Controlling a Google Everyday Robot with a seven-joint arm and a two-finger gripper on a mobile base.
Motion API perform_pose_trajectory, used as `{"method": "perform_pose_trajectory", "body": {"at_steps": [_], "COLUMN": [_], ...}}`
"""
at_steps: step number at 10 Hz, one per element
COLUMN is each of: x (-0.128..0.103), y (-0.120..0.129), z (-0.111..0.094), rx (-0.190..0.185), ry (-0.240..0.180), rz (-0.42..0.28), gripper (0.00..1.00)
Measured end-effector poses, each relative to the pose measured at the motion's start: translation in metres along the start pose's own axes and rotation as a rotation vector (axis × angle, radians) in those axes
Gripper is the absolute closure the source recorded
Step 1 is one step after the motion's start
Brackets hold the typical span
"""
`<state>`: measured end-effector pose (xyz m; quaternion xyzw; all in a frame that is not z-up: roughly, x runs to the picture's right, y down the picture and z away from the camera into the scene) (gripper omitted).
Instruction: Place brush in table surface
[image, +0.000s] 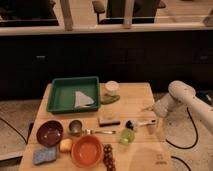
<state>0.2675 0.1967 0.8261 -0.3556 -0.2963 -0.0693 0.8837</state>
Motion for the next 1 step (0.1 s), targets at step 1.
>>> {"method": "perform_pose_trajectory", "body": {"at_steps": [1], "x": [0.0], "y": [0.0], "z": [0.0], "rx": [0.0], "ry": [0.0], "rz": [0.0], "gripper": [0.2]}}
